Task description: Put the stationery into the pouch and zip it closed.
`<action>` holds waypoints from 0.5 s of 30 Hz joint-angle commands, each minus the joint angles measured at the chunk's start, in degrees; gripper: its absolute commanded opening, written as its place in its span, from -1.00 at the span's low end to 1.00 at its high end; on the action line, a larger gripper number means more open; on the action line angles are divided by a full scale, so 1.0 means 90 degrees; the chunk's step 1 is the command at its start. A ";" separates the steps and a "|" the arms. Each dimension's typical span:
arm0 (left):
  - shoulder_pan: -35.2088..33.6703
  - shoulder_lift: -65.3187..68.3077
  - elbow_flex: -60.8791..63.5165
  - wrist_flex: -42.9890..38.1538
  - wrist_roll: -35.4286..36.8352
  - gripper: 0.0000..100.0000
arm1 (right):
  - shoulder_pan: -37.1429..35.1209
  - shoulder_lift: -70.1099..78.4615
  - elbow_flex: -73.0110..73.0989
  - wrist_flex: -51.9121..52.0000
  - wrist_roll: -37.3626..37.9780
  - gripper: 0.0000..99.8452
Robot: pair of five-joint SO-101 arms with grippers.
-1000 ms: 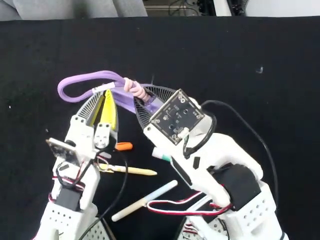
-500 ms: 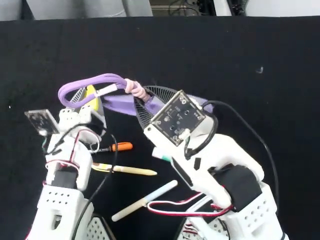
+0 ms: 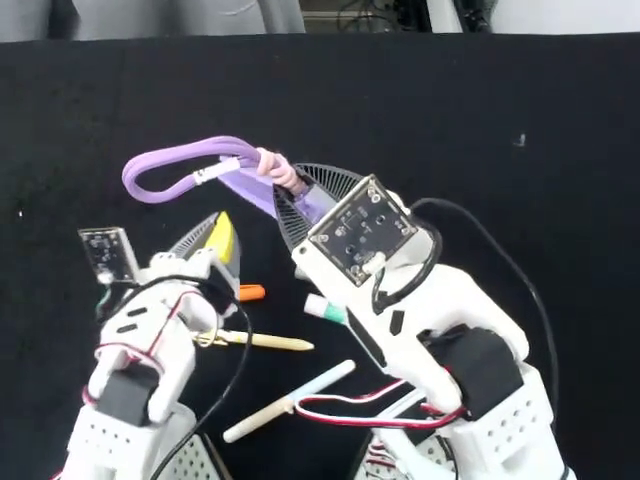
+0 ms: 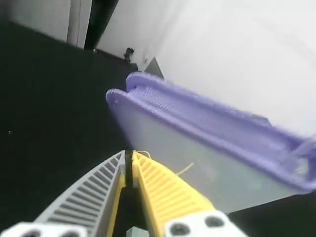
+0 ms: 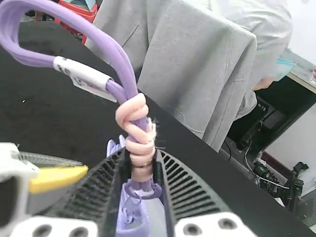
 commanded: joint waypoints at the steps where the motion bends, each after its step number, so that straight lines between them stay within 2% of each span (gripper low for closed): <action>1: 0.0103 0.0518 0.0278 -0.0869 0.0039 -0.93 | 0.0088 -0.0122 -0.0190 -0.0098 -0.0059 -0.98; 6: -0.0171 0.2901 -0.1255 -0.1035 0.0059 -0.93 | 0.0088 -0.0122 -0.0190 -0.0098 -0.0059 -0.98; 10: -0.0015 0.4933 -0.2799 -0.1035 0.0068 -0.93 | 0.0088 -0.0151 -0.0190 -0.0078 -0.0059 -0.98; 15: 0.0132 0.6779 -0.4430 -0.1055 0.0068 -0.93 | 0.0088 -0.0151 -0.0220 0.0049 -0.0059 -0.98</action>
